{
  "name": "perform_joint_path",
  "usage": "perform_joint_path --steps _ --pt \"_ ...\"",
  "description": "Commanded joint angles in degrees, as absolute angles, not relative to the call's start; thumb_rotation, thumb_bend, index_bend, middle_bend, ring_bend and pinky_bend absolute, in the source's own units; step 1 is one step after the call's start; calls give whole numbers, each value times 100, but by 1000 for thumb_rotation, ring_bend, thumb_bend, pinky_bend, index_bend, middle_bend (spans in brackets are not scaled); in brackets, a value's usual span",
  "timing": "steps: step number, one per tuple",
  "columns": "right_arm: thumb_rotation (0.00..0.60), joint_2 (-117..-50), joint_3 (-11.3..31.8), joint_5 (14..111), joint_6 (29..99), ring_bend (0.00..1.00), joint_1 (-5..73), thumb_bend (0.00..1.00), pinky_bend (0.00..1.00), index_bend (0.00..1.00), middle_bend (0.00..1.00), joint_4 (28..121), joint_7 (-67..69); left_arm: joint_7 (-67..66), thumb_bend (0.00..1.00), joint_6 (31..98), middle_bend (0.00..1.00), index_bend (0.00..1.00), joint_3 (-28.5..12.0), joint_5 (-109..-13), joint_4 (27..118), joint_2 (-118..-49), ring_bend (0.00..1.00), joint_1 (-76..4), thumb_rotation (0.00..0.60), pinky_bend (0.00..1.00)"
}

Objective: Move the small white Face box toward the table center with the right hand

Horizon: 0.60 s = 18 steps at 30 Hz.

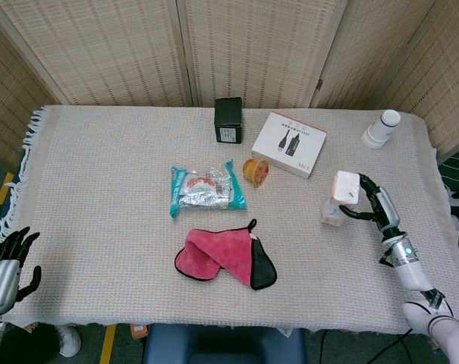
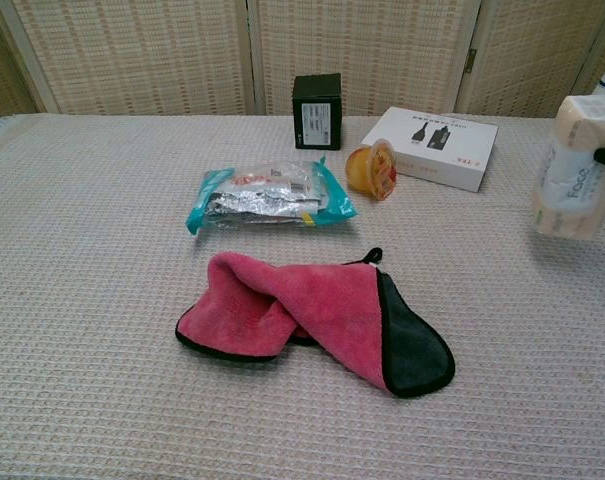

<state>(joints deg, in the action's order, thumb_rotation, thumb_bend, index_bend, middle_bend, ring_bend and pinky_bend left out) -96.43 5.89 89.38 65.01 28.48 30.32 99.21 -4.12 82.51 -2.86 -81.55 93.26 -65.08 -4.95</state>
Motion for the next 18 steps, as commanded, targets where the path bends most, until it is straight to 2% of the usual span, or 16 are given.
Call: perform_joint_path --steps 1,10,18 --pt "600 -10091 322 9170 6479 250 2969 478 0 486 444 2362 10419 -418 513 8225 0 120 -295 -8124 9305 -6520 0 -507 600 128" --pt "600 -10369 -33 9363 6259 250 3100 483 0 488 444 1790 10659 -435 513 8193 0 120 -295 -8098 9281 -6542 0 -524 600 127" --pt "600 -10322 -250 9457 6292 250 3056 484 0 483 443 1666 10199 -405 513 8219 0 120 -288 -8125 9295 -6520 0 -517 600 128"
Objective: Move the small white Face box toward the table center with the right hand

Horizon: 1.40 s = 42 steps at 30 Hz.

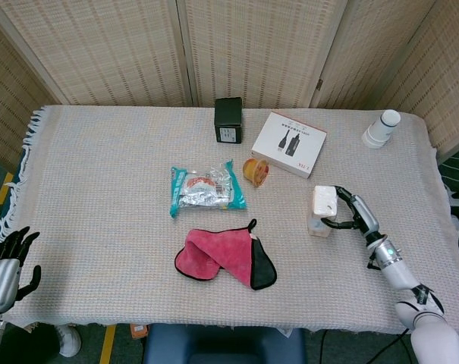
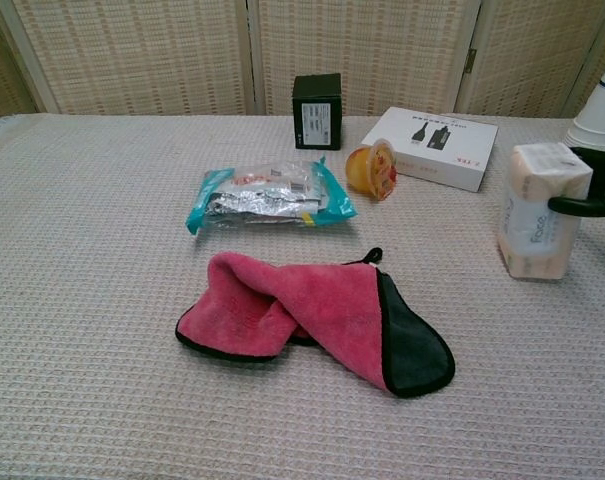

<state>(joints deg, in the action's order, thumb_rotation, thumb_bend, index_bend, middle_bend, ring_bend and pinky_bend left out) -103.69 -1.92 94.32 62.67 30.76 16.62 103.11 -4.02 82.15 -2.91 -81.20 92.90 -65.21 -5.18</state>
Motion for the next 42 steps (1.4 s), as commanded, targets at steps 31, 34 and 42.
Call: perform_joint_path --steps 31,34,42 --pt "600 -9171 -782 9626 5627 0 3346 68 0 0 3 3205 9325 -517 513 8291 0 120 -252 -8206 9344 -6541 0 -503 600 127" --pt "600 -9049 -781 9618 5667 0 3378 68 0 0 0 3385 9209 -508 513 8316 0 120 -260 -8202 9352 -6530 0 -492 600 127" --pt "600 -8334 -587 9476 5972 0 3430 67 0 0 0 4459 8207 -555 513 8307 0 120 -234 -8229 9394 -6527 0 -493 600 128"
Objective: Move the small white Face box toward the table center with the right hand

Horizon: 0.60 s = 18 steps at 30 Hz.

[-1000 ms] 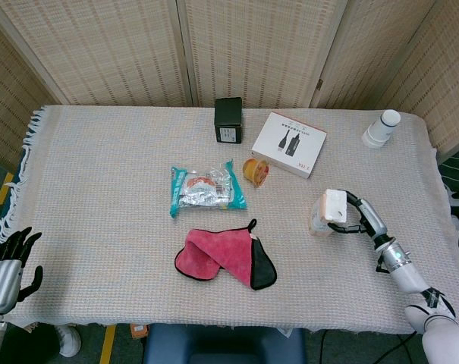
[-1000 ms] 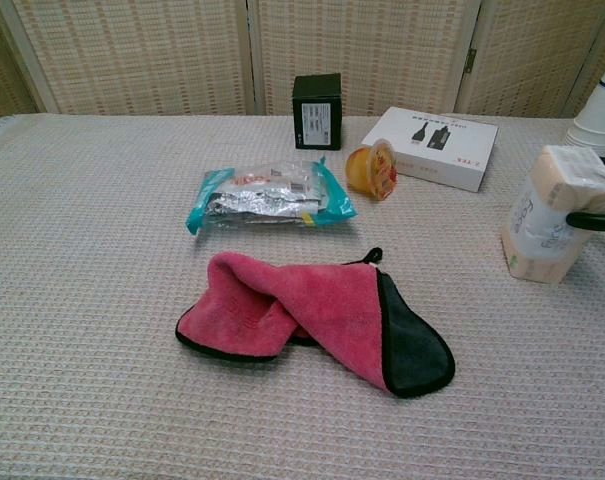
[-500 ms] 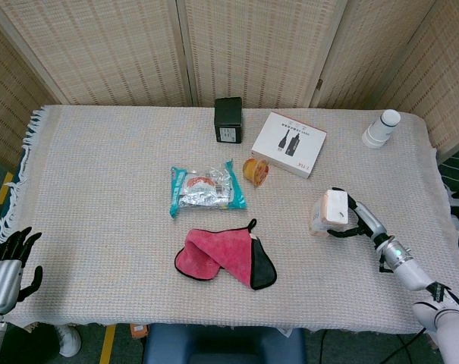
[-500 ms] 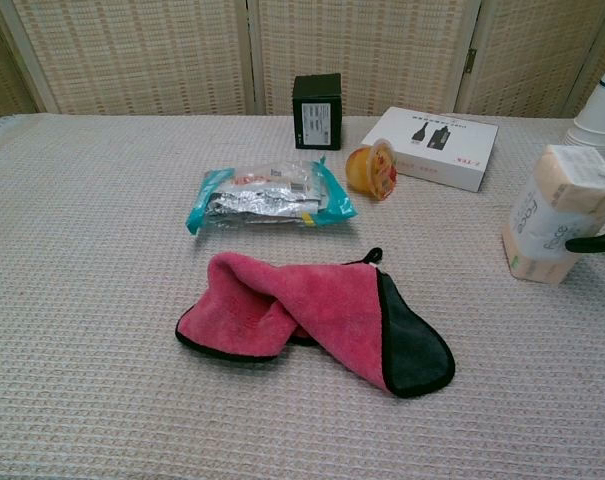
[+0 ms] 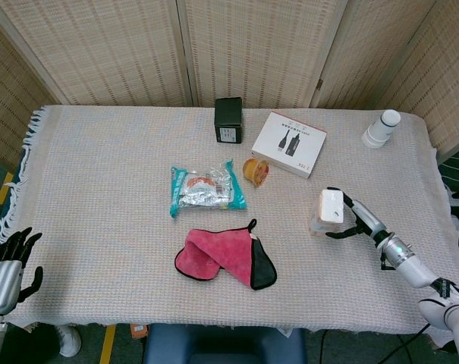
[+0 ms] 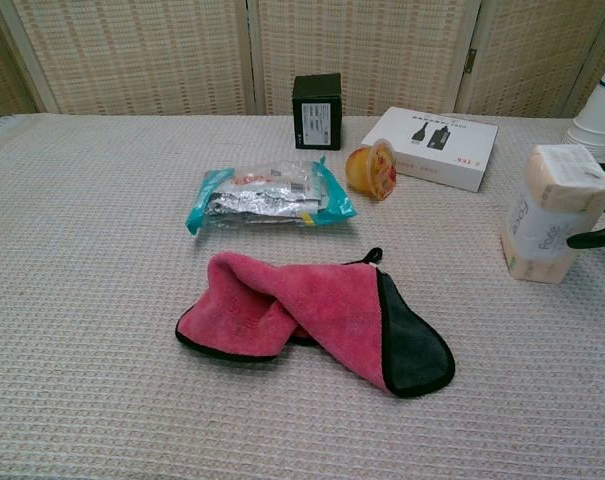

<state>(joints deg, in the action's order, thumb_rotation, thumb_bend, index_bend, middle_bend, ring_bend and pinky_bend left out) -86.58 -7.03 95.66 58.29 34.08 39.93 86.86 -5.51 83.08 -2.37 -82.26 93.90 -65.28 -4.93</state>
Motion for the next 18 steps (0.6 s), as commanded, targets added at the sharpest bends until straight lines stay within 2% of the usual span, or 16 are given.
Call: perform_joint_path --steps 1,4,8,13,15,18 --pt "600 -8300 -577 9458 5969 0 3428 67 0 0 0 4528 8149 -556 513 8307 0 120 -234 -8230 9396 -6527 0 -493 600 128" --pt "600 -8041 -481 9370 6040 0 3419 66 0 0 0 4977 7695 -559 513 8311 0 120 -230 -8237 9412 -6522 0 -490 600 127" --pt "600 -7381 273 8574 6663 0 3161 66 0 0 0 6554 5626 -576 513 8354 0 120 -207 -8288 9473 -6497 0 -470 600 127" --pt "600 -6780 625 7995 6846 0 2978 66 0 0 0 8072 3812 -603 513 8365 0 120 -193 -8314 9503 -6487 0 -464 600 127" --pt "600 -6628 673 7883 6775 0 2973 67 0 0 0 8398 3486 -615 514 8362 0 120 -191 -8304 9517 -6484 0 -461 600 127" --pt "600 -6294 618 7669 6313 0 3065 94 0 0 0 8915 2770 -637 514 8359 0 120 -189 -8301 9540 -6479 0 -460 600 127"
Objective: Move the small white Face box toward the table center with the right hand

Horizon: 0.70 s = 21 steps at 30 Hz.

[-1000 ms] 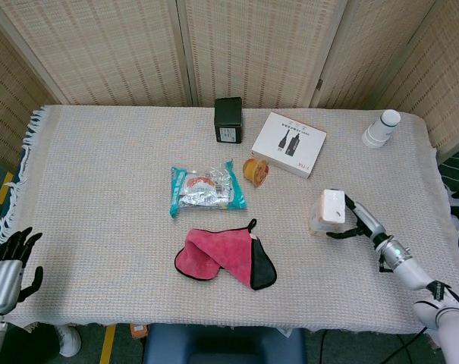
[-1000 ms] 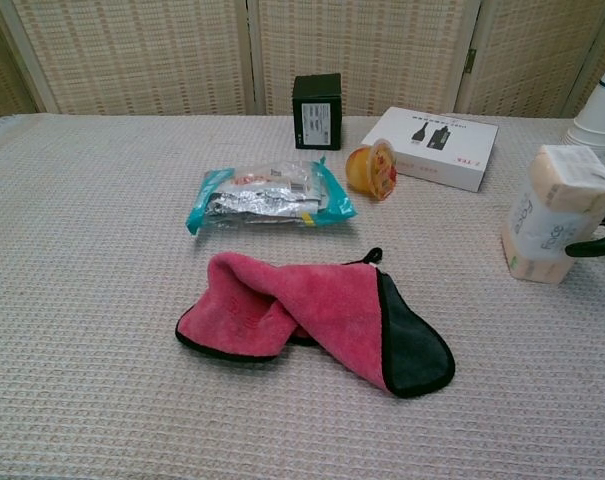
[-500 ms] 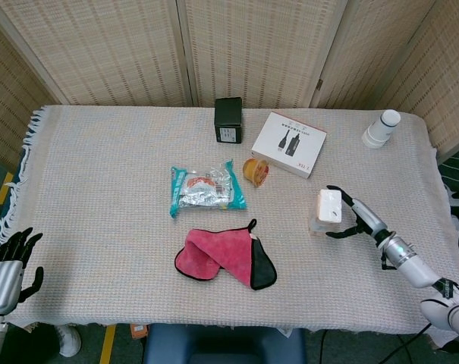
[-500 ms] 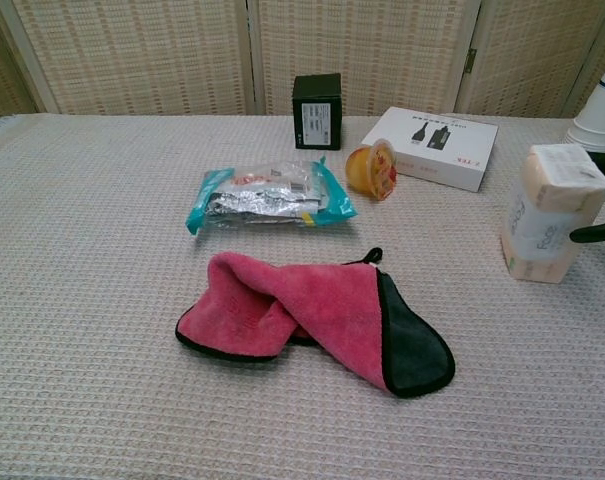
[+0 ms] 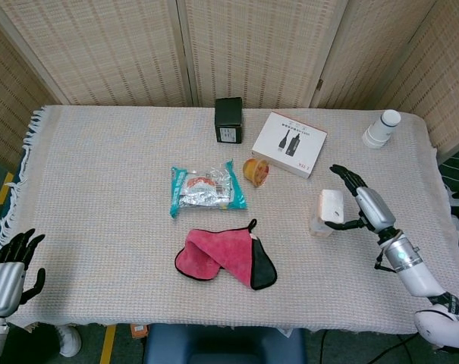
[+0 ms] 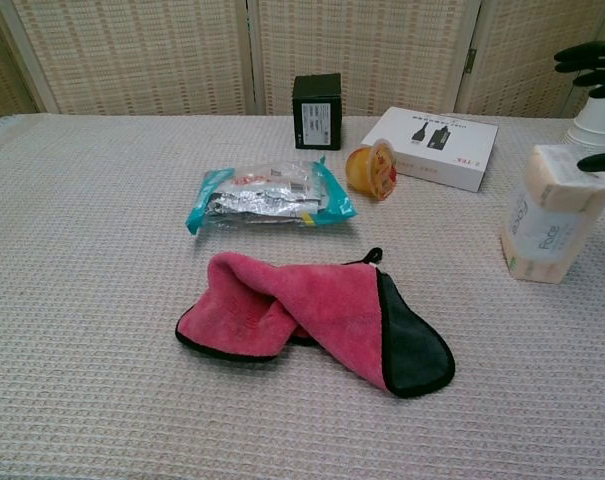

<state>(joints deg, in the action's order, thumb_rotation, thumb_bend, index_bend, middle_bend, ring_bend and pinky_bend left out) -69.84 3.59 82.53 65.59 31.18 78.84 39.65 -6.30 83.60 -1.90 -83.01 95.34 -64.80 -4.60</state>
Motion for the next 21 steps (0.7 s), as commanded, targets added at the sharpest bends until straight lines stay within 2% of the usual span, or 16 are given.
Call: perform_joint_path --steps 1,6,10,16,21 --pt "600 -6201 604 7558 6153 0 3106 106 0 0 0 9065 2503 -645 513 8358 0 120 -187 -8303 9541 -6480 0 -460 600 127" --pt "600 -5731 556 6506 5204 0 3478 125 0 0 0 9874 786 -666 512 8345 0 120 -184 -8291 9544 -6482 0 -461 600 127" --pt "600 -5496 422 5202 4629 0 3994 131 0 0 0 10360 -698 -670 513 8336 0 120 -193 -8269 9554 -6475 0 -463 600 128" --pt "600 -5550 182 3674 4634 0 4696 138 0 0 0 10735 -2116 -680 512 8346 0 120 -199 -8263 9558 -6475 0 -460 600 127" --pt "600 -5691 60 2810 4719 0 5093 142 0 0 0 10758 -2647 -673 512 8349 0 120 -199 -8268 9560 -6472 0 -459 600 127"
